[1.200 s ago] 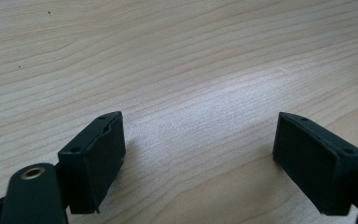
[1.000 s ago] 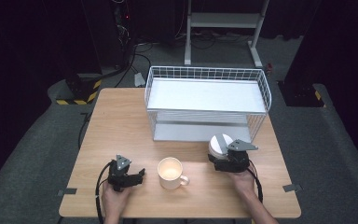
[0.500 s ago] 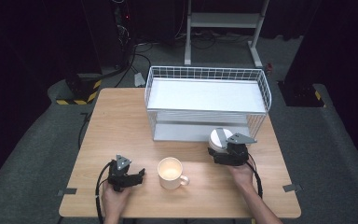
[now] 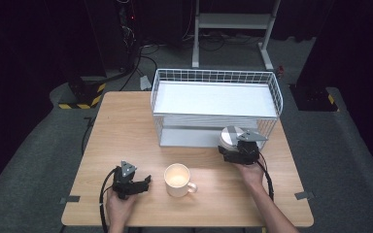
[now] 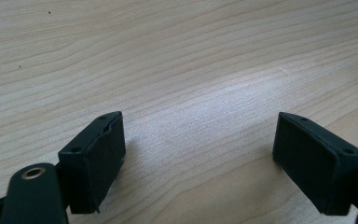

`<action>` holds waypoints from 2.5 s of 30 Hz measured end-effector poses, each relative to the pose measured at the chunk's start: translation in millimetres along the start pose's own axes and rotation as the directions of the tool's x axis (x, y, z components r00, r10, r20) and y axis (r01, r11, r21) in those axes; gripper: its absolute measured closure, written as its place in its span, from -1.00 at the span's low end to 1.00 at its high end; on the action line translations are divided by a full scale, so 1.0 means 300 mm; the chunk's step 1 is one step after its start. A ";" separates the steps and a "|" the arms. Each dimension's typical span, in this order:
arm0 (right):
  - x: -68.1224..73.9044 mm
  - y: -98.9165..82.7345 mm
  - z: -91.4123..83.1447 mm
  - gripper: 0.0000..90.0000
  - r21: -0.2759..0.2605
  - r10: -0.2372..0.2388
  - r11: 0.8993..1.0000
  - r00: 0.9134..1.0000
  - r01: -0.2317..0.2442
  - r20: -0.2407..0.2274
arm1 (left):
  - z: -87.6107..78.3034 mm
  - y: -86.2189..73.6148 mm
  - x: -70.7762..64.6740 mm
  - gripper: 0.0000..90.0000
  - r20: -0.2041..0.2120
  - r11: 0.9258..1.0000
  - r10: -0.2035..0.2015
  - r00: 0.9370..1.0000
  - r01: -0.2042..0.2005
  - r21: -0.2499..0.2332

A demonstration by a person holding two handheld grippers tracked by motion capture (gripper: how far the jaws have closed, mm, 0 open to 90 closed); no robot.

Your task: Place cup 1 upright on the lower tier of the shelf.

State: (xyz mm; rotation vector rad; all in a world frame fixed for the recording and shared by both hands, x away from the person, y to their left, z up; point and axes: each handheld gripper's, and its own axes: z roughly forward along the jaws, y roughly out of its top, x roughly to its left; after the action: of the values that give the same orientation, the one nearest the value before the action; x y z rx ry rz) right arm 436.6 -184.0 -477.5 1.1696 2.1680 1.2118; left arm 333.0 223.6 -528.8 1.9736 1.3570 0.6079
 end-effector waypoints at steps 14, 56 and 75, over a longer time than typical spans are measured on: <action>-0.036 -0.004 0.033 -0.59 -0.008 0.028 1.000 0.999 -0.027 0.046 | 0.000 0.000 0.000 -0.61 0.000 1.000 0.001 1.000 -0.001 -0.001; -0.084 0.034 0.130 -0.59 -0.035 0.012 0.999 0.994 -0.009 0.108 | 0.004 0.003 0.002 -0.63 -0.006 1.000 -0.007 1.000 0.007 0.000; -0.105 0.029 0.139 -0.69 -0.060 0.023 0.998 0.996 -0.018 0.089 | 0.005 0.004 0.002 -0.66 0.000 1.000 0.002 1.000 -0.002 0.006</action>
State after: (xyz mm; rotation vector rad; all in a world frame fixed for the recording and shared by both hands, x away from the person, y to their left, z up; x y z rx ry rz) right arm 486.5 -186.1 -494.8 1.2009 2.0453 1.2006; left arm 335.1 223.6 -528.8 1.9804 1.3585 0.6058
